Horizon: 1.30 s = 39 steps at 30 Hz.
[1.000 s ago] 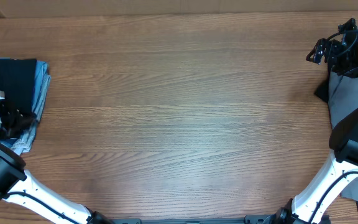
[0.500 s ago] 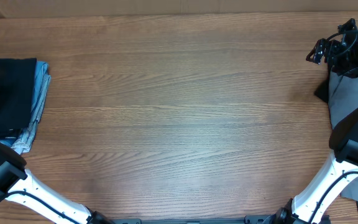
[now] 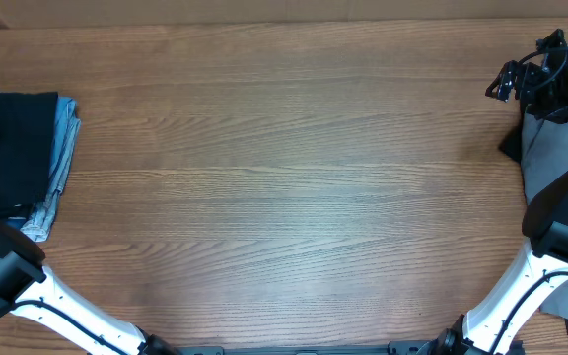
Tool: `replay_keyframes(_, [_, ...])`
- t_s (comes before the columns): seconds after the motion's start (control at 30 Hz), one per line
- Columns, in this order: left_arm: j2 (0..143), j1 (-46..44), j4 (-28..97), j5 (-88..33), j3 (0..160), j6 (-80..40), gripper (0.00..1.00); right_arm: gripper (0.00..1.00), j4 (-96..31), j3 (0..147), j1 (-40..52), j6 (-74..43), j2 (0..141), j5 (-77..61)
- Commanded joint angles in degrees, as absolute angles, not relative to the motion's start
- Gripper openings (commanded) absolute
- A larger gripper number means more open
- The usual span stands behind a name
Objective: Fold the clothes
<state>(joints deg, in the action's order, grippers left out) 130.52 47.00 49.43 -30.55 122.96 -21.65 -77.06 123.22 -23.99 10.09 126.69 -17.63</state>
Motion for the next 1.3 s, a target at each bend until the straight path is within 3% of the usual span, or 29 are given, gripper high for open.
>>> replay_keyframes(0.0, [130.04,48.4,42.74,-29.89,114.21,-26.39,0.04,1.0,-76.73,123.07,-24.08,9.8,125.49,-18.04])
replay_keyframes(0.23, [130.04,53.32,24.8,-29.93,92.97,-27.33,0.04,1.0,-76.73,123.07,-24.08,9.8,125.49,-18.04])
replay_keyframes(0.4, [127.57,53.6,25.23,-48.47,106.74,-29.54,0.04,1.0,-76.73,123.07,-24.08,9.8,125.49,-18.04])
replay_keyframes(0.57, [126.85,54.35,25.76,-41.21,109.67,-34.26,0.04,1.0,-76.73,123.07,-24.08,9.8,125.49,-18.04])
replay_keyframes(0.7, [127.59,53.1,27.35,-27.38,106.26,-29.5,0.04,1.0,-76.73,123.07,-24.08,9.8,125.49,-18.04])
replay_keyframes(0.87, [133.95,53.21,27.2,-19.9,103.98,-26.89,0.04,1.0,-76.73,123.07,-24.08,9.8,125.49,-18.04])
replay_keyframes(1.0, [135.17,55.94,26.72,-21.32,103.98,-26.72,0.04,1.0,-76.73,123.07,-24.08,9.8,125.49,-18.04])
replay_keyframes(1.1, [134.43,56.38,26.3,-32.27,105.3,-26.52,0.04,1.0,-76.73,123.07,-24.08,9.8,125.49,-18.04])
replay_keyframes(1.27, [123.57,52.77,26.35,-36.01,109.78,-30.87,0.05,1.0,-76.73,123.07,-24.08,9.8,125.49,-18.04])
